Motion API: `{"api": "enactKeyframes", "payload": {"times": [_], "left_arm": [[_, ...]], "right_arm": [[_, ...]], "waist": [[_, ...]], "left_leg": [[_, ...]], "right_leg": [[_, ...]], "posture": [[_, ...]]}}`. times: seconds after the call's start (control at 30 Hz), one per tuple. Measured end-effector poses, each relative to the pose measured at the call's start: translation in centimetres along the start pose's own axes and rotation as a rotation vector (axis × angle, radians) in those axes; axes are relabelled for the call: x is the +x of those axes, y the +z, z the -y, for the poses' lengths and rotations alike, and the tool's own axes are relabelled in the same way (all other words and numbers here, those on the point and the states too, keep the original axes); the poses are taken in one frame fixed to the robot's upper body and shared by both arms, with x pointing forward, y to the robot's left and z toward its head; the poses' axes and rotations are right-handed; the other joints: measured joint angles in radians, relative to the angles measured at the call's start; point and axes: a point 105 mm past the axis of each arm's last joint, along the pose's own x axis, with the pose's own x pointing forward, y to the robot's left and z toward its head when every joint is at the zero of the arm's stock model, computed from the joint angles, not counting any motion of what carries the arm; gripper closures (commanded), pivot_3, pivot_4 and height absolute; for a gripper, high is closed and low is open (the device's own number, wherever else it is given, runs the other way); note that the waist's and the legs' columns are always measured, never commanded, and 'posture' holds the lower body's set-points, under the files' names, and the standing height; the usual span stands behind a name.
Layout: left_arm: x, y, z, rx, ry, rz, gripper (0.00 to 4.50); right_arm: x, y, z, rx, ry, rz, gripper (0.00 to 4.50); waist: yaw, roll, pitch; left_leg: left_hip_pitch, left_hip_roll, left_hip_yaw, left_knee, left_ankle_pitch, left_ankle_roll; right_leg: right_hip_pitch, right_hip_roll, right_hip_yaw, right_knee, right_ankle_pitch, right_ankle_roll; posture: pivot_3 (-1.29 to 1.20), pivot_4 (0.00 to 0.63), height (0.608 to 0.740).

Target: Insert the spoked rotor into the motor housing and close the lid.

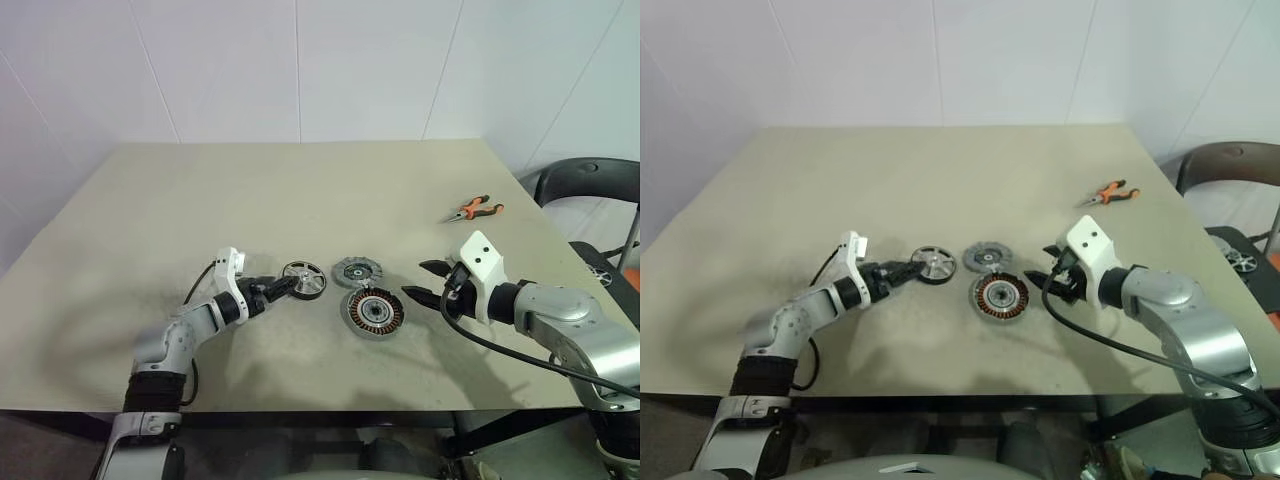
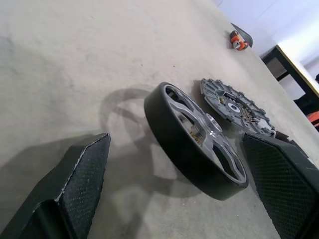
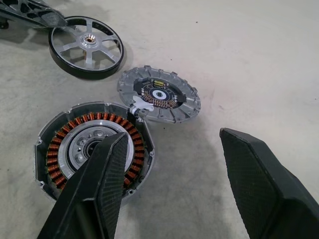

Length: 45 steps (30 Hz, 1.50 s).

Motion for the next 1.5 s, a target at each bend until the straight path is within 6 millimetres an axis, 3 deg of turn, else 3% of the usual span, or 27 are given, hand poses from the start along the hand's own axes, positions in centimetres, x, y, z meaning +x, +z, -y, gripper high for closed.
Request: {"api": "enactKeyframes", "payload": {"times": [1.03, 1.13, 1.27, 1.5], "left_arm": [[2.1, -1.0, 2.0, -0.051, -0.035, -0.037, 0.03], [2.1, -0.9, 1.8, -0.054, -0.028, -0.033, 0.63], [1.9, -0.5, 1.5, -0.061, -0.017, -0.011, 1.98], [2.0, -0.6, 0.9, -0.066, 0.020, -0.017, 1.98]], "right_arm": [[0.6, -0.3, -0.4, -0.021, 0.002, -0.015, 1.42], [0.6, -0.3, -0.4, -0.021, 0.001, -0.014, 1.42], [0.6, -0.3, -0.4, -0.021, 0.000, -0.014, 1.42], [0.7, -0.4, -0.6, -0.024, 0.003, -0.017, 1.42]], "waist": [[0.025, 0.004, -0.003], [0.024, 0.004, -0.003], [0.024, 0.004, -0.003], [0.024, 0.004, -0.003]], "left_leg": [[0.001, 0.000, 0.000, 0.001, 0.002, 0.003], [0.001, 0.000, 0.000, 0.002, 0.002, 0.003], [0.001, 0.000, 0.000, 0.002, 0.002, 0.003], [0.001, -0.001, 0.000, 0.002, 0.002, 0.003]], "right_leg": [[0.002, 0.001, -0.001, 0.001, 0.000, 0.000], [0.003, 0.001, -0.001, 0.001, 0.000, 0.000], [0.002, 0.001, -0.001, 0.001, 0.000, 0.000], [0.002, 0.001, -0.001, 0.000, 0.000, 0.000]], "posture": [[0.00, 0.000, 0.740], [0.00, 0.000, 0.740], [0.00, 0.000, 0.740], [0.00, 0.000, 0.740]]}}
